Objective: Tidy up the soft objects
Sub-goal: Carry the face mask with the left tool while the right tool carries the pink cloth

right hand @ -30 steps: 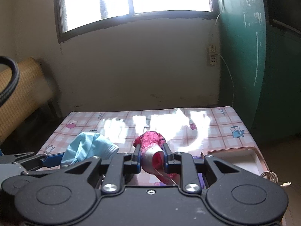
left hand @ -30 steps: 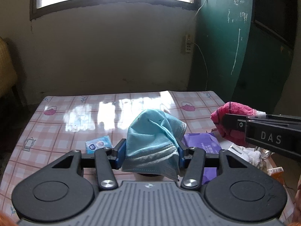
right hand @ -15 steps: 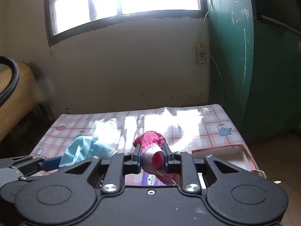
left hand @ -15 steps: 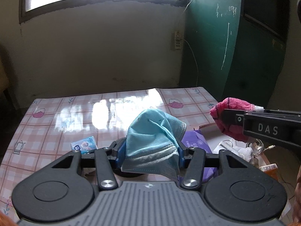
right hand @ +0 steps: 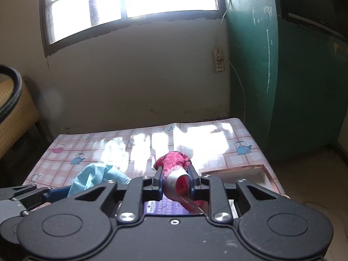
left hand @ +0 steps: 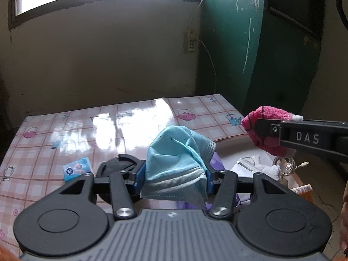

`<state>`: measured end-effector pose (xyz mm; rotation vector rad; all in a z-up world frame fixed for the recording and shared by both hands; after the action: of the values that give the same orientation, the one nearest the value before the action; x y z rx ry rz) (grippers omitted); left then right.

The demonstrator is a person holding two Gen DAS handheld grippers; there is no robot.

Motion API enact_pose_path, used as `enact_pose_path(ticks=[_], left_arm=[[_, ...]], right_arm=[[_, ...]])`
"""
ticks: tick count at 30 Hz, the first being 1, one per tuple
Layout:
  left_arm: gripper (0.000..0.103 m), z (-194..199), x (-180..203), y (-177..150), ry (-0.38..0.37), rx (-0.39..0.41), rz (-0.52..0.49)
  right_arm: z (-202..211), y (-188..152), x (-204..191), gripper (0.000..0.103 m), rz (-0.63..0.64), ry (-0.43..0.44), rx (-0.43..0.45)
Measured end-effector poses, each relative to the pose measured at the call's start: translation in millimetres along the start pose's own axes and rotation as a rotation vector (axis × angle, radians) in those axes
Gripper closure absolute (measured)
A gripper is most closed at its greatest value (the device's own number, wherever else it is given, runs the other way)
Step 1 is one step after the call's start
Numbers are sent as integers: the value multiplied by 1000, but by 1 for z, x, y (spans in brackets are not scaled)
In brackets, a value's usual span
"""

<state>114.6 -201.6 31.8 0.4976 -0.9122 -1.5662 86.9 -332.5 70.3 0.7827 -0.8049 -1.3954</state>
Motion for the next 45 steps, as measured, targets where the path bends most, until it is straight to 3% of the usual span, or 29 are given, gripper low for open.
enact_pose_path(ticks=[21,33,45], left_arm=[[50,-28,47,-10,-86,-52,-53],[49,-58,82,-15,-147,-90,-83],[45,-97,93,-5,-194,-115,-47]], right_arm=[[-5,-19,69,76,-61,-72,-53],[-27,-30,109,74,-111,-96,-98],[-61,-34,132,70,-156,-105,-135]])
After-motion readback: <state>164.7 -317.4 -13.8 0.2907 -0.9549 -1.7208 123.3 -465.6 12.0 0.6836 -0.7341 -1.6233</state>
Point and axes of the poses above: each gripper's, at about its wrist camera, not at the fingertips, and z roughly against the way its jaws point, x to its right, y to its top, the point moved 4 cm from there along -z, roughly the way its jaws point, and after that the axes turned 11 degrees about z, right-handed, at the moved point
